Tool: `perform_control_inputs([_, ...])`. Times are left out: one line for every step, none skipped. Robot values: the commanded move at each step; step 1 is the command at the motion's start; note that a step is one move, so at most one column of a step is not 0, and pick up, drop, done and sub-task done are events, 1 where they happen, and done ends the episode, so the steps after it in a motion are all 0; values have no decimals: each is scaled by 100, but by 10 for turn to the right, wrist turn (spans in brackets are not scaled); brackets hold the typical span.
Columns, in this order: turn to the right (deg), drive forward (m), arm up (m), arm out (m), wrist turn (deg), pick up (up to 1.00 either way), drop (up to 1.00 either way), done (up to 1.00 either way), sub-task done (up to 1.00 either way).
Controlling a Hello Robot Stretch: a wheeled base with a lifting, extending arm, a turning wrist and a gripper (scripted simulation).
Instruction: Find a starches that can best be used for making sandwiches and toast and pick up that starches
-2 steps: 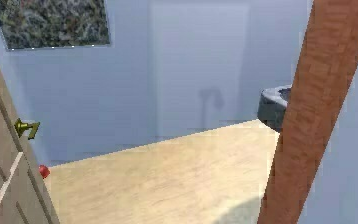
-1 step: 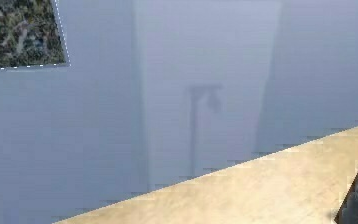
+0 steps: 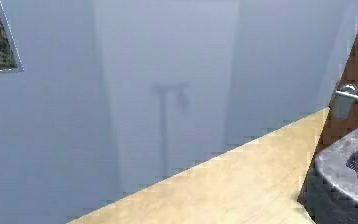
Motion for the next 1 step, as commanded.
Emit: perform_control_inputs([0, 100, 0, 0, 0, 0, 0, 0, 0])
